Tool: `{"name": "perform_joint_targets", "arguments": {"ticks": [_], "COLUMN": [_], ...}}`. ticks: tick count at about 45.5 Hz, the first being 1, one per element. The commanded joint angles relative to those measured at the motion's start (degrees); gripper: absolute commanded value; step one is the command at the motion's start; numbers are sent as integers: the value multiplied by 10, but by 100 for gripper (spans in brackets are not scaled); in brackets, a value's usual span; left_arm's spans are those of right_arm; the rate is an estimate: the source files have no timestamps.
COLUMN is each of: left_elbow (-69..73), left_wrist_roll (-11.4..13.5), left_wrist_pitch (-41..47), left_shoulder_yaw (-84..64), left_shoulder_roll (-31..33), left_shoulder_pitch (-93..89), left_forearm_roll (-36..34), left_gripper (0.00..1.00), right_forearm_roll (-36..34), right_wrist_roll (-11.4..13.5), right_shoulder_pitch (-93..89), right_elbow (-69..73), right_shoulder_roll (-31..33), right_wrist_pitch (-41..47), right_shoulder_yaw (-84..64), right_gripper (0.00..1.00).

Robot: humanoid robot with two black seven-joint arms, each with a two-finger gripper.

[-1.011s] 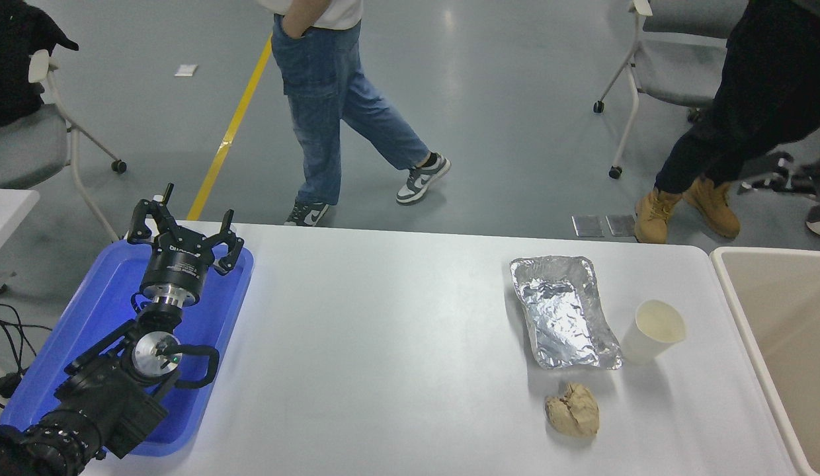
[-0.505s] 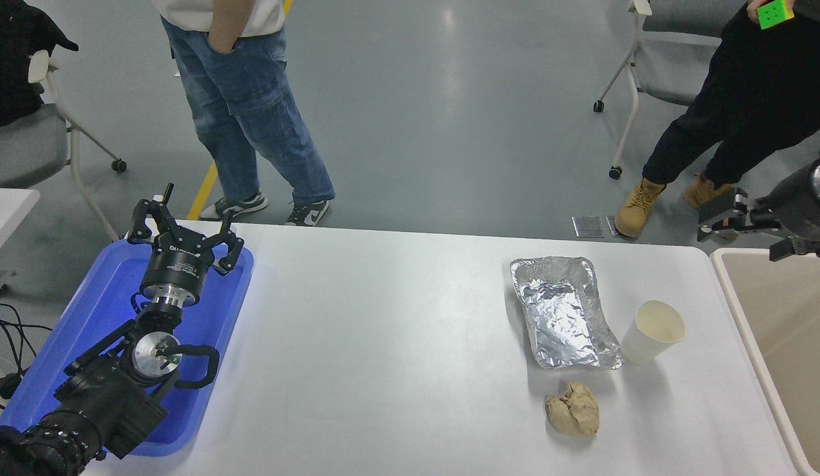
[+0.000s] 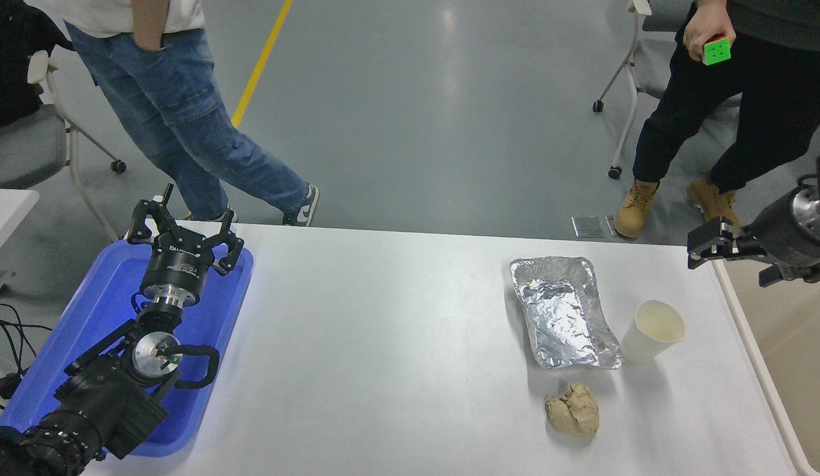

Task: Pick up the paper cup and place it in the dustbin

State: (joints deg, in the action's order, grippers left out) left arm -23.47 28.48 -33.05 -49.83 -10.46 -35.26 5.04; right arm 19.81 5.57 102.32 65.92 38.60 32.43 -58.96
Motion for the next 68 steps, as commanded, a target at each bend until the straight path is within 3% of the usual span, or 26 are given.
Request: {"name": "perform_joint_targets", "arguments": {"ticks": [1, 13, 28, 50, 59, 68], "left_elbow": [0, 0, 0, 0, 0, 0], "left_wrist_roll": [0, 0, 0, 0, 0, 0], "left_wrist_pitch": [0, 0, 0, 0, -1, -1], "left_shoulder_yaw": [0, 0, 0, 0, 0, 0], "left_shoulder_roll": [0, 0, 0, 0, 0, 0], "left_shoulder_pitch": [-1, -1, 0, 0, 0, -1], "left_forearm_roll": [0, 0, 1, 1, 0, 1], "left_gripper": [100, 100, 100, 100, 100, 100], "right_forearm_roll": [4, 56, 70, 88, 109, 126], "right_wrist_roll": [-2, -10, -19, -63, -69, -68], "right_shoulder_pitch": [-52, -142, -222, -281, -303, -313], "right_elbow": [-4, -48, -109, -152, -161, -161], "right_shoulder_roll": [-5, -37, -74, -94, -105, -112], "right_wrist_pitch": [-25, -98, -139, -190, -217, -247], "right_shoulder_yaw": [32, 61, 78, 78, 77, 74], "right_gripper": [100, 100, 100, 98, 90, 68]}}
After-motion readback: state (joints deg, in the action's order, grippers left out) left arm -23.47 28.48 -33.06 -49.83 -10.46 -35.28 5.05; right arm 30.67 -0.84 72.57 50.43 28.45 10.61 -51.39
